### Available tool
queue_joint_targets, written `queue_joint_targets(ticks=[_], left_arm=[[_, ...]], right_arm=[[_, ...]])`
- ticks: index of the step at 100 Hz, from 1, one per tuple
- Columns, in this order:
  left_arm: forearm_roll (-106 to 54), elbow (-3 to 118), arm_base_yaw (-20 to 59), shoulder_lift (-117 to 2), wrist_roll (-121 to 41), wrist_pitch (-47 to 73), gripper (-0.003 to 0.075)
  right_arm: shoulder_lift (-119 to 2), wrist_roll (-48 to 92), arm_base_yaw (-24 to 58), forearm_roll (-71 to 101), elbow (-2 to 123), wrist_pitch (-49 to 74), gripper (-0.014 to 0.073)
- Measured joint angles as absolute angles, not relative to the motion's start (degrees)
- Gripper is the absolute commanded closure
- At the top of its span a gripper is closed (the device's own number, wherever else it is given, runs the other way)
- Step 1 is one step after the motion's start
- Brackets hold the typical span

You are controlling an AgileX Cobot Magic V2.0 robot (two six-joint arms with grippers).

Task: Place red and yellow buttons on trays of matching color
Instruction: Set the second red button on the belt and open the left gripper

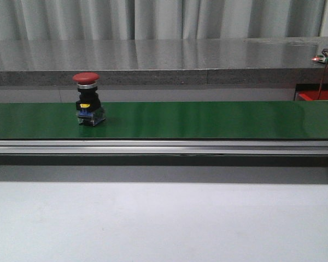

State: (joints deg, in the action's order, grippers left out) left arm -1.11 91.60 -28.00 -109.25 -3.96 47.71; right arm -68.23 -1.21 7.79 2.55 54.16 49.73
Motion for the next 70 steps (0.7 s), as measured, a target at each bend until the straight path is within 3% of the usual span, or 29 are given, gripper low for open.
queue_joint_targets(ticks=[45, 70], left_arm=[[-2.99, 91.49, -16.45, -100.45, -4.30, 57.06, 0.0614], [-5.56, 87.19, -9.57, -100.37, -4.30, 55.35, 0.0614]], right_arm=[[-68.23, -1.21, 7.79, 2.55, 54.16, 49.73, 0.0667], [-68.23, -1.21, 7.79, 2.55, 54.16, 49.73, 0.0667]])
